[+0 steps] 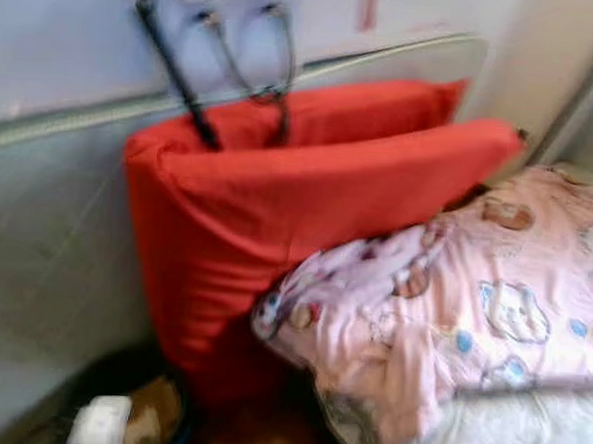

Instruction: Clean up the room

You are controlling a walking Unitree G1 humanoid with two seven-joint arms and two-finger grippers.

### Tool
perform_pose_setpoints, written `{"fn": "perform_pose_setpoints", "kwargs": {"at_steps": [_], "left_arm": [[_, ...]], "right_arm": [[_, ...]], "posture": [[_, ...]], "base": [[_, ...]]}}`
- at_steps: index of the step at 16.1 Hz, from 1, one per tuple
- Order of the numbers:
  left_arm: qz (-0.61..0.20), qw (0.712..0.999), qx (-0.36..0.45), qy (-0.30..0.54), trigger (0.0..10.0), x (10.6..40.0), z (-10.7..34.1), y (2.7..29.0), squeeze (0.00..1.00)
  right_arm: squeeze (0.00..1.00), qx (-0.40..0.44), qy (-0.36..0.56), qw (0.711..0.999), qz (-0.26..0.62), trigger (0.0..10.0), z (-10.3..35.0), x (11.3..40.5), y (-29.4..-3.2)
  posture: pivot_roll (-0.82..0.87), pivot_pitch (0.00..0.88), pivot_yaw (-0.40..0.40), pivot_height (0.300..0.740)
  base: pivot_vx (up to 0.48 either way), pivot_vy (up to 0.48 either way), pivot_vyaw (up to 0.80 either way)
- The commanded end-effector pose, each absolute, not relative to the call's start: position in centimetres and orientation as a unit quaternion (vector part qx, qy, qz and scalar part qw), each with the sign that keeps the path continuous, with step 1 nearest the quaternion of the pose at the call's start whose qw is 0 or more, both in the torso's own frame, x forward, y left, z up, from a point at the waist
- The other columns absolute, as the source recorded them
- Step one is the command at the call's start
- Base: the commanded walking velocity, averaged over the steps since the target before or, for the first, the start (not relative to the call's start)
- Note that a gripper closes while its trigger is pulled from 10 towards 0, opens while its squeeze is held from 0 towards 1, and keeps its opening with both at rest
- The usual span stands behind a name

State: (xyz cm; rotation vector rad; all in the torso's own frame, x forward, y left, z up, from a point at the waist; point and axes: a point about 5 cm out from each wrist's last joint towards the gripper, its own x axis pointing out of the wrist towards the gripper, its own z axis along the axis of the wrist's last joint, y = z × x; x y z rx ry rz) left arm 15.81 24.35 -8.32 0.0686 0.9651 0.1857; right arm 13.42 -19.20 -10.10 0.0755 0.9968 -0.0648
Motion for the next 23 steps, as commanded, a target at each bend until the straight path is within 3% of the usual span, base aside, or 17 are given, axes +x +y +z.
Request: {"fn": "perform_pose_setpoints", "kwargs": {"at_steps": [1, 8, 15, 16, 17, 18, 23], "left_arm": [[0.073, 0.885, 0.027, 0.459, 10.0, 16.5, -8.3, 23.1, 0.00], [0.079, 0.891, 0.026, 0.446, 10.0, 16.6, -8.2, 23.3, 0.00], [0.108, 0.916, -0.003, 0.386, 10.0, 17.1, -7.6, 23.3, 0.00], [0.099, 0.959, 0.018, 0.265, 10.0, 23.9, -3.4, 22.6, 0.00], [0.098, 0.968, 0.021, 0.232, 10.0, 25.1, -2.3, 22.5, 0.00], [0.095, 0.972, 0.017, 0.213, 10.0, 25.4, -1.9, 22.5, 0.00], [0.092, 0.990, 0.014, 0.111, 10.0, 25.7, 0.3, 22.8, 0.00]], "right_arm": [[0.00, 0.033, 0.492, 0.869, -0.044, 10.0, -10.4, 12.0, -20.0], [0.00, 0.052, 0.474, 0.877, -0.057, 10.0, -10.3, 12.1, -19.9], [0.00, 0.081, 0.390, 0.916, -0.057, 10.0, -9.3, 13.1, -20.0], [0.00, 0.068, 0.355, 0.931, -0.049, 10.0, -8.4, 15.4, -19.9], [0.00, 0.053, 0.294, 0.954, -0.036, 10.0, -5.9, 20.8, -19.2], [0.00, 0.063, 0.253, 0.965, -0.034, 10.0, -4.0, 23.9, -18.9], [0.00, 0.064, 0.207, 0.976, -0.029, 10.0, -3.0, 24.3, -19.7]], "posture": [[0.04, 0.000, -0.030, 0.740], [0.03, 0.000, -0.024, 0.740], [0.05, 0.000, -0.041, 0.740], [0.05, 0.000, -0.046, 0.740], [0.05, 0.000, -0.048, 0.740], [0.06, 0.000, -0.051, 0.740], [0.06, 0.000, -0.069, 0.740]], "base": [[0.300, 0.000, 0.00], [0.129, 0.000, 0.00], [0.000, 0.000, 0.00], [0.000, 0.000, 0.00], [0.000, 0.000, 0.00], [0.000, 0.000, 0.00], [0.000, 0.000, 0.00]]}}
